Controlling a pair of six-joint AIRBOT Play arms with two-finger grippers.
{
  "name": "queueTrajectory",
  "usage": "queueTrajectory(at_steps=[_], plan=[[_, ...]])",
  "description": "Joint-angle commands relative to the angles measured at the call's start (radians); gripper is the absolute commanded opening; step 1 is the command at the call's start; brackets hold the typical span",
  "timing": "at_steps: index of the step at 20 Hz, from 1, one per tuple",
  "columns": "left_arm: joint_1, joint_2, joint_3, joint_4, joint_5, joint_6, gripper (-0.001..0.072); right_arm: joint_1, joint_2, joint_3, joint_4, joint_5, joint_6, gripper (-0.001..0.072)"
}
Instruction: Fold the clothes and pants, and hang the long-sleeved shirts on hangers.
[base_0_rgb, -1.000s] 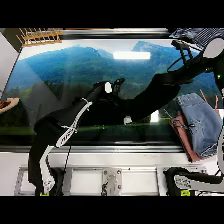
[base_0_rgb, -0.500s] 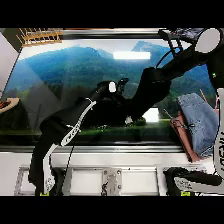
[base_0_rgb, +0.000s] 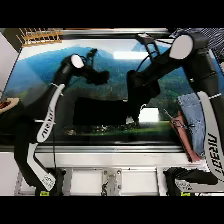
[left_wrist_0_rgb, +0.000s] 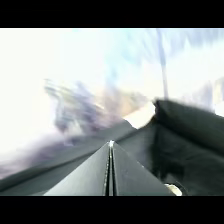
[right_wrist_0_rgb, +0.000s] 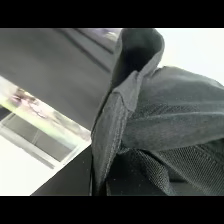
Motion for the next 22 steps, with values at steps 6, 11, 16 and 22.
queueTrajectory(at_steps=[6,11,16,22], plan=[[0.374,0.228,0.003,-0.002,-0.117,0.05,0.0006,0.331,-0.22,0.002,0.135,-0.433,0.043,0.0012],[0.497,0.299,0.003,-0.002,-0.156,0.051,0.0006,0.487,-0.436,0.007,0.275,-0.916,0.014,0.0653],[0.531,0.366,-0.055,-0.001,-0.13,0.087,0.0006,0.431,-0.38,0.005,0.338,-0.86,-0.053,0.0524],[0.506,0.556,-0.478,-0.004,-0.04,0.155,0.0006,0.2,-0.138,-0.294,0.048,-0.556,-0.081,0.052]])
